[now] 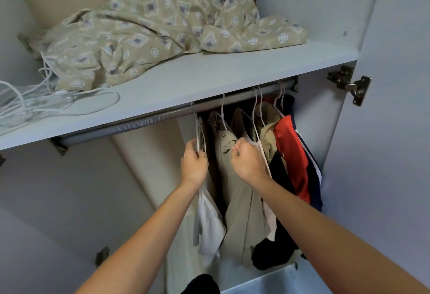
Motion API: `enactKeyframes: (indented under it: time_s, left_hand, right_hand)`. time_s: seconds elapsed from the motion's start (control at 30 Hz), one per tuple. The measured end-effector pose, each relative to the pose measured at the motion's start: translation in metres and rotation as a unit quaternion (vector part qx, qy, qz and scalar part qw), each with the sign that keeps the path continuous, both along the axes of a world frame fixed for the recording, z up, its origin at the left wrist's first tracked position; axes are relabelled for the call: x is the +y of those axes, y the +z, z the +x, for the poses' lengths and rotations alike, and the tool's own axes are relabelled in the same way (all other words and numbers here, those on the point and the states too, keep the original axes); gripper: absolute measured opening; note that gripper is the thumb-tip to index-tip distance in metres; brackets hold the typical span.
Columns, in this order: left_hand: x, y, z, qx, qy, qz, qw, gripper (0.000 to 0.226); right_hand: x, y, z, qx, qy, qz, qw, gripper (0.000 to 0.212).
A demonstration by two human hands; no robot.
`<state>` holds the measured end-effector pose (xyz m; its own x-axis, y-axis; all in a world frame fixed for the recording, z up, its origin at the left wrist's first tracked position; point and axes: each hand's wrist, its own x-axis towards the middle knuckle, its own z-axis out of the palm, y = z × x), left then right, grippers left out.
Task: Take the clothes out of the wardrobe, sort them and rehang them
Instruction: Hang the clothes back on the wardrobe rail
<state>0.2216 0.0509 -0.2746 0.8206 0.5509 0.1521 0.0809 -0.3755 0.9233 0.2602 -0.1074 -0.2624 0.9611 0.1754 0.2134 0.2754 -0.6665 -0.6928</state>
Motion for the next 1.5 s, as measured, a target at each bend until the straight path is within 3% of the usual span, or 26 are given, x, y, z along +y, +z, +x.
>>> enactKeyframes:
  time_s: [0.13,0.3,0.43,0.6,0.77,0.9,1.0,1.17,1.27,1.5]
  left_hand:
    - [0.002,-0.020,-0.007,0.057,-0.037,0.073,0.995,0.050]
    - [0.002,-0.021,-0.003,0.110,-0.120,0.212,0.964,0.087]
    - [-0.003,-0.017,0.007,0.172,-0.168,0.263,0.934,0.108]
    - [-0.026,-0.012,0.031,0.203,-0.231,0.295,0.905,0.123]
    - [-0.070,0.006,0.065,0.216,-0.288,0.328,0.874,0.128]
    - [-0.105,0.020,0.087,0.235,-0.325,0.322,0.857,0.117]
    - [-0.102,0.026,0.083,0.261,-0.342,0.333,0.839,0.099]
    - [-0.066,0.032,0.019,0.259,-0.244,0.319,0.878,0.081]
    - [-0.057,0.033,-0.039,0.257,-0.155,0.337,0.892,0.077]
    - [-0.055,0.053,-0.218,0.307,0.073,0.354,0.880,0.073]
  right_hand:
    - [-0.005,-0.023,0.005,-0.009,-0.012,-0.037,0.999,0.014]
    - [-0.019,-0.025,0.018,-0.053,0.010,-0.119,0.991,0.013]
    - [-0.038,-0.021,0.030,-0.087,0.017,-0.184,0.979,0.016]
    - [-0.060,-0.018,0.040,-0.065,-0.049,-0.178,0.981,0.029]
    - [-0.091,-0.016,0.053,-0.078,-0.090,-0.198,0.973,0.059]
    - [-0.106,-0.017,0.058,-0.086,-0.088,-0.210,0.970,0.057]
    - [-0.113,-0.014,0.054,-0.097,-0.075,-0.204,0.971,0.038]
    - [-0.109,0.005,0.031,-0.116,-0.056,-0.207,0.970,0.035]
    - [-0.094,0.014,0.009,-0.115,0.028,-0.209,0.971,0.034]
    - [-0.046,0.029,-0.088,-0.099,0.240,-0.172,0.950,0.040]
